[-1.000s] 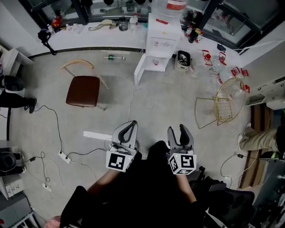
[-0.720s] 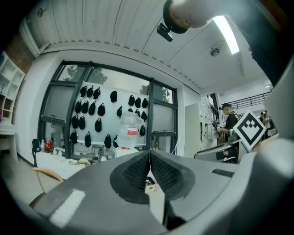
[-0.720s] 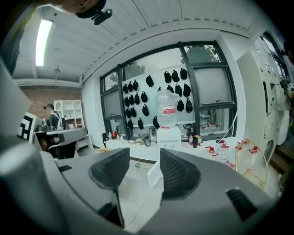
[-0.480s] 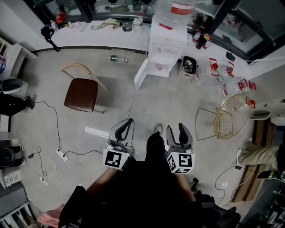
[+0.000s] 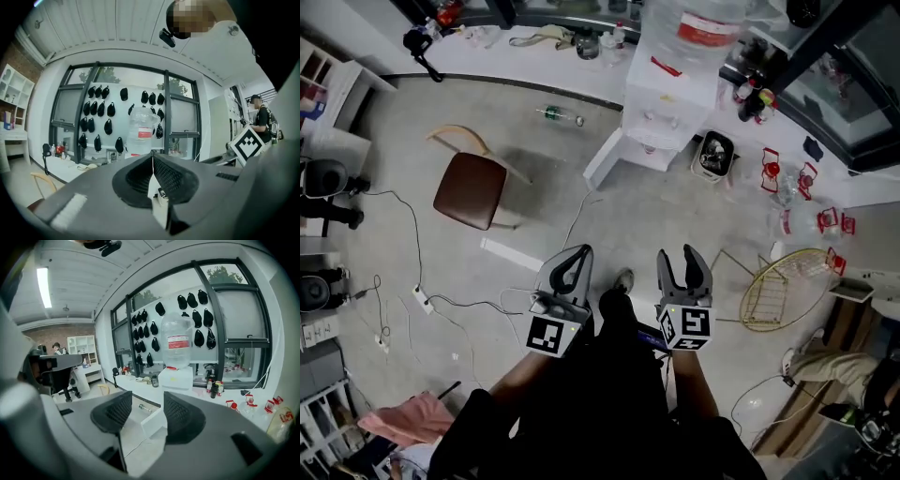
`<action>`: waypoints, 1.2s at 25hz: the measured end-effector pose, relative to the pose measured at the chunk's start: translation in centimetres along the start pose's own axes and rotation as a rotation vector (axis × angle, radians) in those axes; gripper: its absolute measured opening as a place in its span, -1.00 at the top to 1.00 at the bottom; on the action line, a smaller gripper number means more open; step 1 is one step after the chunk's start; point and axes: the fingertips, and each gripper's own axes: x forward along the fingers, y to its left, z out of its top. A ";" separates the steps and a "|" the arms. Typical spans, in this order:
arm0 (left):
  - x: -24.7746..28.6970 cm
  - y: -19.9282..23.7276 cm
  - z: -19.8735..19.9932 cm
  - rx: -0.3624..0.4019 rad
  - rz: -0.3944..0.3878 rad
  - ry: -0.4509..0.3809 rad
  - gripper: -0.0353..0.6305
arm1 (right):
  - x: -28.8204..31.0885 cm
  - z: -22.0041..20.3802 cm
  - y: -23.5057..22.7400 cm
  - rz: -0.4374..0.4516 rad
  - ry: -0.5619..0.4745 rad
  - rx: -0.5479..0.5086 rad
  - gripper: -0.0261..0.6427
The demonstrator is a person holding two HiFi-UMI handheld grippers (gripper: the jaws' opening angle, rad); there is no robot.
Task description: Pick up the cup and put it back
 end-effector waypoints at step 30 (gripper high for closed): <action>30.5 12.1 -29.2 -0.041 -0.100 0.009 0.87 | 34.2 -21.8 -14.6 -0.081 0.089 -0.003 0.28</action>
